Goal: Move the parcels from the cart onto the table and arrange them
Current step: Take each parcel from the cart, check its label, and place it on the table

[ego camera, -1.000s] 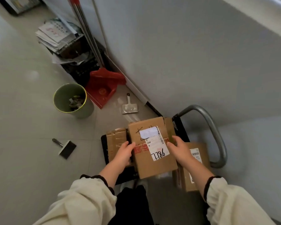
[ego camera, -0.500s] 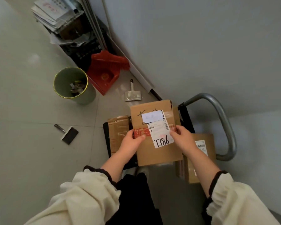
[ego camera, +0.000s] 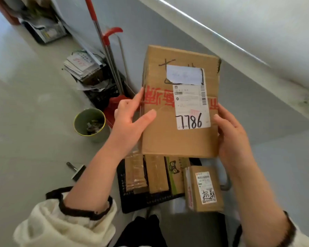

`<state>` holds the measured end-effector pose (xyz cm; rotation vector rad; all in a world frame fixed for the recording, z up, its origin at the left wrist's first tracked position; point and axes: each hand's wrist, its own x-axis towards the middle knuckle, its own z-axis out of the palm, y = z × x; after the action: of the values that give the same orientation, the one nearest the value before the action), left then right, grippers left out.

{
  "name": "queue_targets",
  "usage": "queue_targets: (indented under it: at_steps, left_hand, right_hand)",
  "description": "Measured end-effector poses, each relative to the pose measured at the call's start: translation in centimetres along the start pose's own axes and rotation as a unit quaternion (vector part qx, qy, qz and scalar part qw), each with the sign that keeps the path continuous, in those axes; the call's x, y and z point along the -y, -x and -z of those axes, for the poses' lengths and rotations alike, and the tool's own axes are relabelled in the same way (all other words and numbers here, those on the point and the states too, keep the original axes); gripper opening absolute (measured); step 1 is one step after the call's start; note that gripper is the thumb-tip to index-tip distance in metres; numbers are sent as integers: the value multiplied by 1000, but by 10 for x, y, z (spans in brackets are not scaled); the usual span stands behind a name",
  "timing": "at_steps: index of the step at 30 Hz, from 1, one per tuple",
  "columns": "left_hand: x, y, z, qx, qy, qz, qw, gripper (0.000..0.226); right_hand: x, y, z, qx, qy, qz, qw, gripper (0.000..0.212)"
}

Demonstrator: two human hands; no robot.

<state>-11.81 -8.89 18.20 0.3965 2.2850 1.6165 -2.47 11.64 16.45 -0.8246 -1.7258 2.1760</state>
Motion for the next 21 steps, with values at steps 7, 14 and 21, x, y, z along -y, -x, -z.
queue_targets:
  at_steps: [7, 14, 21]
  left_hand:
    - [-117, 47, 21, -80, -321, -256, 908, 67]
    - [-135, 69, 15, -71, -498, -192, 842, 69]
    - [-134, 64, 51, -82, -331, -191, 920, 71]
  right_hand:
    - [31, 11, -23, 99, -268, -71, 956, 43]
    - [-6, 32, -67, 142, -332, -187, 914, 43]
    - [46, 48, -60, 102, -245, -99, 959, 26]
